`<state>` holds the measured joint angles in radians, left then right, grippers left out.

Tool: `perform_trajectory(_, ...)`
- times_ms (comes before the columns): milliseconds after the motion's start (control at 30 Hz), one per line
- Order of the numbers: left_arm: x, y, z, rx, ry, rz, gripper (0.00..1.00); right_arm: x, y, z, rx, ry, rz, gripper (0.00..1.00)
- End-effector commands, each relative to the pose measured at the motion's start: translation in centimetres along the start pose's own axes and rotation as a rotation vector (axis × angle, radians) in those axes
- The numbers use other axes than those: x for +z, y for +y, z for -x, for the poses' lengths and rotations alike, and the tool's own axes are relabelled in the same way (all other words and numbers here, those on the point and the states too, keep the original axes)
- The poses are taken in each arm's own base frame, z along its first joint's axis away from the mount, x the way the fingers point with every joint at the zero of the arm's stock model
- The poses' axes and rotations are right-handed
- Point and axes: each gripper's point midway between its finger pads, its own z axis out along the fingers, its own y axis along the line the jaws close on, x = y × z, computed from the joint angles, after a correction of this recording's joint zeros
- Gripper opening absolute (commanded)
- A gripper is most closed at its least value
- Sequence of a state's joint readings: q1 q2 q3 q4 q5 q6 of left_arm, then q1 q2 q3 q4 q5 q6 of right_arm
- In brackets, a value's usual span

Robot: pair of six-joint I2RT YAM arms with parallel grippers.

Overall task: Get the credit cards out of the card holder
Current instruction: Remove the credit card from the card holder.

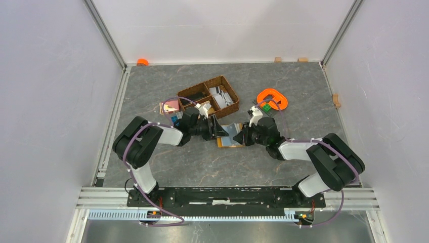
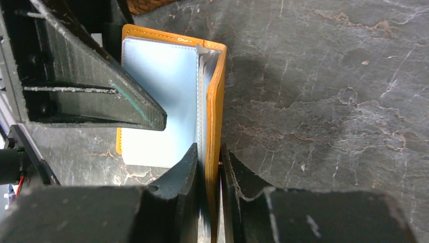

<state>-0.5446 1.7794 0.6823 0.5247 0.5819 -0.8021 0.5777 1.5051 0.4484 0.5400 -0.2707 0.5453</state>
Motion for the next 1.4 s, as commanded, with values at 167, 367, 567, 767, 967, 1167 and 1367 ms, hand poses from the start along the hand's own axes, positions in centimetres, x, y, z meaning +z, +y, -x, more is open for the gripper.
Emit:
perform_trajectory(167,-1.2,-2.0,1.5,0.056,-0.069,-0.048,0.71,-1.3,3.0,2.6,-0.043,-0.117,0.129,0.10)
perform_trajectory(367,-4.8,-4.0,3.4,0.171,-0.228,-0.017,0.77,-2.3,2.8,3.5,-0.067,-0.165,0.099,0.09)
perform_trajectory(567,-9.8,-4.8,5.4,0.270,-0.438,0.085,0.99,-3.5,2.3,4.4,-0.097,-0.222,0.052,0.08)
perform_trajectory(767,-14.3,-2.9,6.9,0.166,-0.685,0.209,1.00,-4.3,2.0,4.8,-0.116,-0.261,0.031,0.12)
perform_trajectory(967,-14.8,-3.1,6.7,0.085,-0.712,0.181,1.00,-4.5,2.0,5.0,-0.124,-0.274,0.028,0.11)
perform_trajectory(1167,-14.1,-7.2,5.4,0.056,-0.597,0.101,1.00,-4.6,2.3,4.8,-0.111,-0.276,0.051,0.12)
perform_trajectory(1367,-13.2,-6.0,6.8,0.241,-0.655,0.192,1.00,-4.9,2.0,4.8,-0.107,-0.288,0.034,0.00)
